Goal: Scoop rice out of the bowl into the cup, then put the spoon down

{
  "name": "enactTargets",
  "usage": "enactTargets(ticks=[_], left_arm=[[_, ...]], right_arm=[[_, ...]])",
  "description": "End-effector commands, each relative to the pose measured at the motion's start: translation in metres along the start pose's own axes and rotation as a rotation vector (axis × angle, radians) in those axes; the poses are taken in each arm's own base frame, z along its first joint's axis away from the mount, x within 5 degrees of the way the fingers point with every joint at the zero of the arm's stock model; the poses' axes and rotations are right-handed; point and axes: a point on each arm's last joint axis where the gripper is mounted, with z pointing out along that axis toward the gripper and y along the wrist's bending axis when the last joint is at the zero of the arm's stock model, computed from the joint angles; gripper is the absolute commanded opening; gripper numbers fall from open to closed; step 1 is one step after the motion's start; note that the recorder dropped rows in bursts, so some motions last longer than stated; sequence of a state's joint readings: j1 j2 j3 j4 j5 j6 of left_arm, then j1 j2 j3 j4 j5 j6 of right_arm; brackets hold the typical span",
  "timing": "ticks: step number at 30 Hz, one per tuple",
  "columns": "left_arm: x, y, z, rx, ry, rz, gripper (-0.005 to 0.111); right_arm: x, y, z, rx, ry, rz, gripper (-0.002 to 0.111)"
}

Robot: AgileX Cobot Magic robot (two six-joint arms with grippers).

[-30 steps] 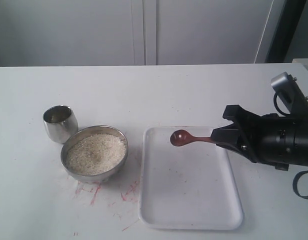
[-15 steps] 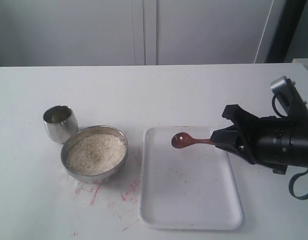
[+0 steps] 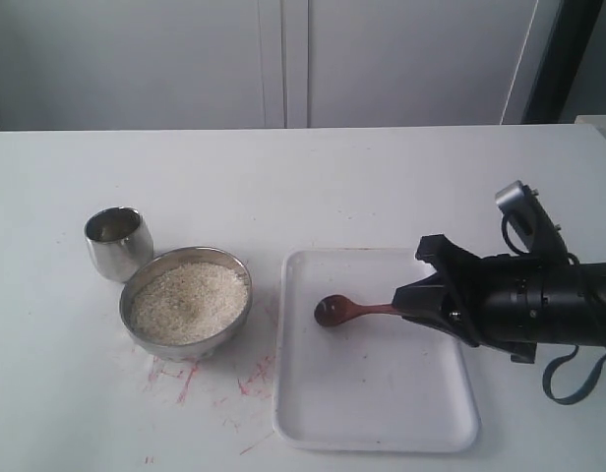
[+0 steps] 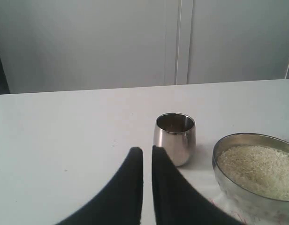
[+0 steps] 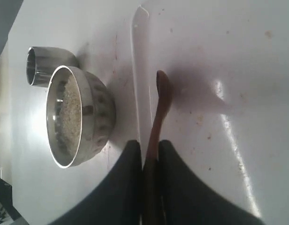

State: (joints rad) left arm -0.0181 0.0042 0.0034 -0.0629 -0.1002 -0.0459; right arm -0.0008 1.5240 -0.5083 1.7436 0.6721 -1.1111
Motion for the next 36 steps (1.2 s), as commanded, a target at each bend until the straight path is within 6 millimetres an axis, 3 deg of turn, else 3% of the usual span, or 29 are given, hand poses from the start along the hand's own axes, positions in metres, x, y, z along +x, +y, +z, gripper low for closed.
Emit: enactTargets(ticks=[1, 12, 22, 30, 36], left_arm=[[-0.0019, -0.0004, -0.0004, 0.005, -0.012, -0.006, 0.014], [-0.0019, -0.0004, -0.0004, 0.005, -0.012, -0.006, 0.014], [-0.0019, -0.0004, -0.0004, 0.005, -0.012, -0.006, 0.014], [-0.0019, -0.0004, -0.0004, 0.005, -0.012, -0.008, 0.014], [-0.0019, -0.0004, -0.0004, 0.005, -0.012, -0.008, 0.014]], right_arm=[[-0.0041, 0.0012, 0.0028, -0.032, 0.012, -0.047, 0.0], [-0.0095, 0.0049, 0.0029, -0.039, -0.002, -0.059, 0.001], [-0.01, 0.0039, 0.003, -0.028, -0.007, -0.055, 0.025], [-0.01, 0.0039, 0.003, -0.028, -0.007, -0.055, 0.035], [-0.0112, 0.0015, 0.003, -0.001, -0.02, -0.054, 0.035]])
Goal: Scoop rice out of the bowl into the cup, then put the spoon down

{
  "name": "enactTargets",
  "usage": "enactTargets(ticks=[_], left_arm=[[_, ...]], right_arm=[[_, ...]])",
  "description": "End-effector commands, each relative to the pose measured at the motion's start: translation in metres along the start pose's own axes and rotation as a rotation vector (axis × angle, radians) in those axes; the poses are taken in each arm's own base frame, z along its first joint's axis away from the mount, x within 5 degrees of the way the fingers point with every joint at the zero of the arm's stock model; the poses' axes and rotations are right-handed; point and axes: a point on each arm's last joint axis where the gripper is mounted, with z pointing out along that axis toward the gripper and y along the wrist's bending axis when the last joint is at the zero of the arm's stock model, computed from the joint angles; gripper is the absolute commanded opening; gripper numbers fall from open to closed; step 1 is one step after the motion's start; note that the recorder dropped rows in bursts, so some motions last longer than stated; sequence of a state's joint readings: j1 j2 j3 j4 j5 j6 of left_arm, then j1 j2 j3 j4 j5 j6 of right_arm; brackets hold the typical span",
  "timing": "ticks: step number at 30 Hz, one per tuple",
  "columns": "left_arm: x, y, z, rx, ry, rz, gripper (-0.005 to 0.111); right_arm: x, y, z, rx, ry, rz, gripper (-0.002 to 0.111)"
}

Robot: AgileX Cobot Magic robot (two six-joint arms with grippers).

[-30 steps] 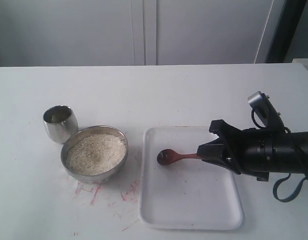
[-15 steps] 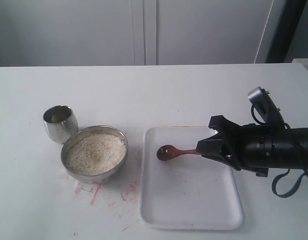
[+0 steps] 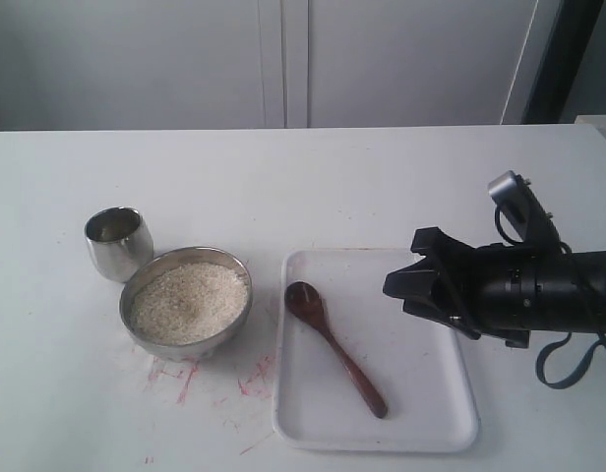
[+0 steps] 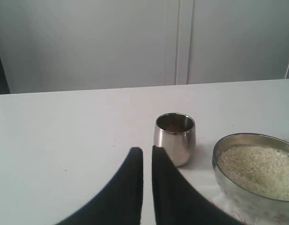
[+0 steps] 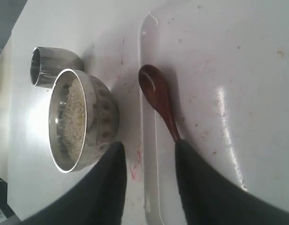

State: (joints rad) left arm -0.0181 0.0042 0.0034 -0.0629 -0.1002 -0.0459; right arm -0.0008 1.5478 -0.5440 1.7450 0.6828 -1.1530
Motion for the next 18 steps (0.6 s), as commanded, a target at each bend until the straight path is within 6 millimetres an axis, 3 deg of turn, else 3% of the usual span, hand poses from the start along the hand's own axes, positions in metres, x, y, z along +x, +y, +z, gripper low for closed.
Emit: enactTargets(ticks=[1, 5, 11, 18], left_arm=[[-0.002, 0.0, 0.0, 0.005, -0.012, -0.008, 0.014], [-0.002, 0.0, 0.0, 0.005, -0.012, -0.008, 0.014], [-0.002, 0.0, 0.0, 0.005, -0.012, -0.008, 0.014], [-0.002, 0.0, 0.0, 0.005, -0.012, -0.008, 0.014]], right_arm=[[-0.003, -0.002, -0.001, 0.016, -0.016, -0.007, 0.035], [-0.004, -0.001, -0.001, 0.008, -0.015, -0.022, 0.031], [-0.005, 0.012, -0.004, -0.083, -0.002, -0.099, 0.016], [-0.005, 0.042, -0.029, -0.18, -0.08, -0.301, 0.0]])
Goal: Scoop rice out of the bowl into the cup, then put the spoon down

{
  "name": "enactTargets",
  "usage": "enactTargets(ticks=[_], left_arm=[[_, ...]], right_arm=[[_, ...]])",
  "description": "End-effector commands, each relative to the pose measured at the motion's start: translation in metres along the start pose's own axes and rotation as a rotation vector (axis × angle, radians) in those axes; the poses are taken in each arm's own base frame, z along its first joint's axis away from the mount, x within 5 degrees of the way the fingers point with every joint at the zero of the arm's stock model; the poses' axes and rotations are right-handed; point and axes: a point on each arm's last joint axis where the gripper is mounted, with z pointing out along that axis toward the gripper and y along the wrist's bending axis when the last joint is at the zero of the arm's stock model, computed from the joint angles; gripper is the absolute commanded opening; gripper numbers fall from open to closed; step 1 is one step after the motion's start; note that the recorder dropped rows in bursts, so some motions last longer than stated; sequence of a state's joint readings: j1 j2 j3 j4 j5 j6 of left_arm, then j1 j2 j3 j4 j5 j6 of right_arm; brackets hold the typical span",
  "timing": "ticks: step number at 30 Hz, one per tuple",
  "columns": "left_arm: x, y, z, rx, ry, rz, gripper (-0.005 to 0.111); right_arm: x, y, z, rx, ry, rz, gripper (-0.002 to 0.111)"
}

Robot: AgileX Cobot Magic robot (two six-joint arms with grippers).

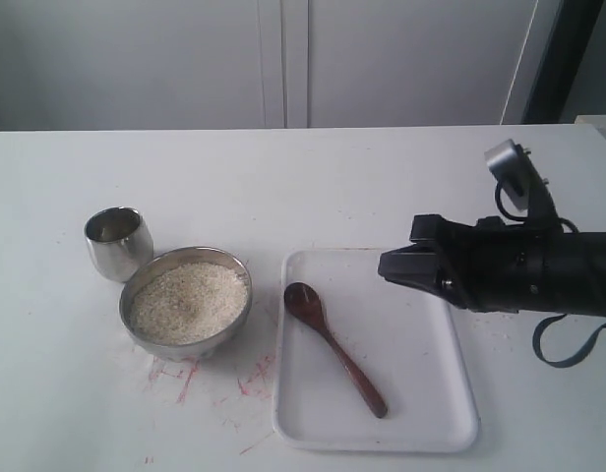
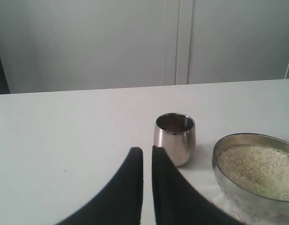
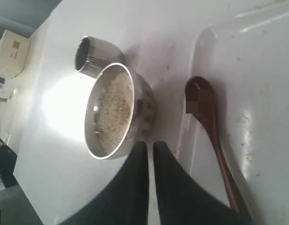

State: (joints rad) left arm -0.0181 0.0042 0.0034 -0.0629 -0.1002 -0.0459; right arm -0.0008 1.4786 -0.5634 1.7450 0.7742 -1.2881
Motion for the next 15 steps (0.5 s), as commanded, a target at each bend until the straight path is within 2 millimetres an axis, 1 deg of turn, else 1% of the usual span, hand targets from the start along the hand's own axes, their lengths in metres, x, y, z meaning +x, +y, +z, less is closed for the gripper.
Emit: enactTargets(ticks=[1, 8, 15], left_arm=[[-0.002, 0.0, 0.0, 0.005, -0.012, -0.008, 0.014], [-0.002, 0.0, 0.0, 0.005, -0.012, -0.008, 0.014], [-0.002, 0.0, 0.0, 0.005, -0.012, -0.008, 0.014]], right_arm=[[-0.006, 0.024, -0.019, -0.063, -0.072, -0.131, 0.0], [-0.007, 0.063, -0.054, -0.116, -0.195, -0.309, 0.0], [0.008, 0.093, -0.09, -0.116, -0.247, -0.512, 0.0]])
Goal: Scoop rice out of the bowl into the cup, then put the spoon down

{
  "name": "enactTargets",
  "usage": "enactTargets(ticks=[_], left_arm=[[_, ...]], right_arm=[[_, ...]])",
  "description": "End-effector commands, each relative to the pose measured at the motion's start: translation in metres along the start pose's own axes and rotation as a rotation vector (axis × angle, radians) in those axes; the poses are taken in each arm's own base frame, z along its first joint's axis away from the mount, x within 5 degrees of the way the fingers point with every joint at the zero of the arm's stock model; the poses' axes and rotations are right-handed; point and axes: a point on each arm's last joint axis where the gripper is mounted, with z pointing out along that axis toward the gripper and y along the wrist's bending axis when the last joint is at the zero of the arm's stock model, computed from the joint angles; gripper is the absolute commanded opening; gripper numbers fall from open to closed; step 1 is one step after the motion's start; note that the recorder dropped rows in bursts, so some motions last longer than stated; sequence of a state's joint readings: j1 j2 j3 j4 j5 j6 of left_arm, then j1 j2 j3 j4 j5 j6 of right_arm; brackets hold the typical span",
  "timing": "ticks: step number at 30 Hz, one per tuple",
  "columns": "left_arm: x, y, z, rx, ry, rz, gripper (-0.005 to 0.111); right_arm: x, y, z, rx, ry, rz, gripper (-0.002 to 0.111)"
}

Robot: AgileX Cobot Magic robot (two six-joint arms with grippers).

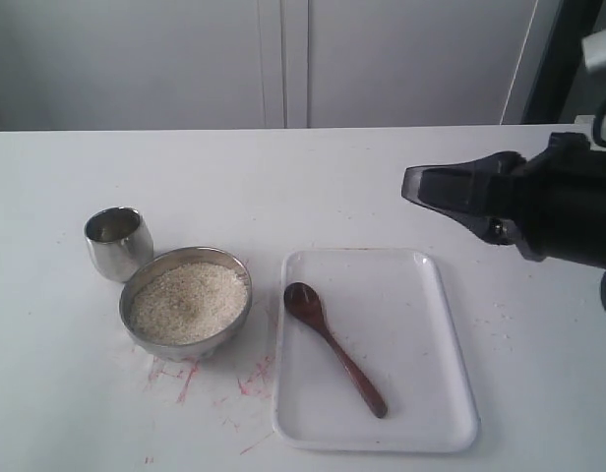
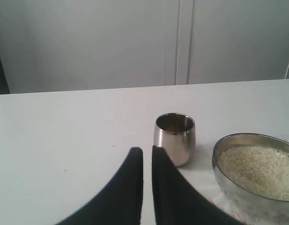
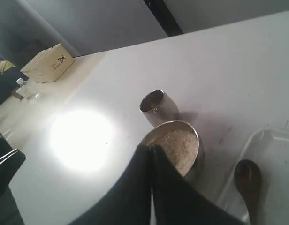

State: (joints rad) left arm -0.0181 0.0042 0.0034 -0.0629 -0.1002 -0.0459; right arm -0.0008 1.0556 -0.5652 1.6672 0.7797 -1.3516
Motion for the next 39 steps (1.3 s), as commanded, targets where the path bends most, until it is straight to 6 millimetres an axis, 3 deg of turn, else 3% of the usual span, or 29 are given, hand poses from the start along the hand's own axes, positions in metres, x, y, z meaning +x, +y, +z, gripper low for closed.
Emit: enactTargets(ticks=[1, 17, 22, 32, 39], left_arm=[[-0.002, 0.0, 0.0, 0.005, -0.012, -0.008, 0.014], [-0.002, 0.0, 0.0, 0.005, -0.012, -0.008, 0.014], [-0.002, 0.0, 0.0, 0.005, -0.012, -0.008, 0.014], [-0.002, 0.0, 0.0, 0.005, -0.012, -0.008, 0.014], [-0.002, 0.0, 0.0, 0.005, -0.012, -0.008, 0.014]], right_arm=[[-0.003, 0.021, -0.021, -0.003, -0.023, -0.123, 0.0], [0.008, 0.069, -0.078, 0.06, -0.1, -0.328, 0.0], [0.019, 0.083, -0.098, 0.102, -0.114, -0.399, 0.0], [0.031, 0.084, -0.124, 0.293, -0.151, -0.522, 0.0], [0.049, 0.062, -0.126, 0.426, -0.239, -0.496, 0.0]])
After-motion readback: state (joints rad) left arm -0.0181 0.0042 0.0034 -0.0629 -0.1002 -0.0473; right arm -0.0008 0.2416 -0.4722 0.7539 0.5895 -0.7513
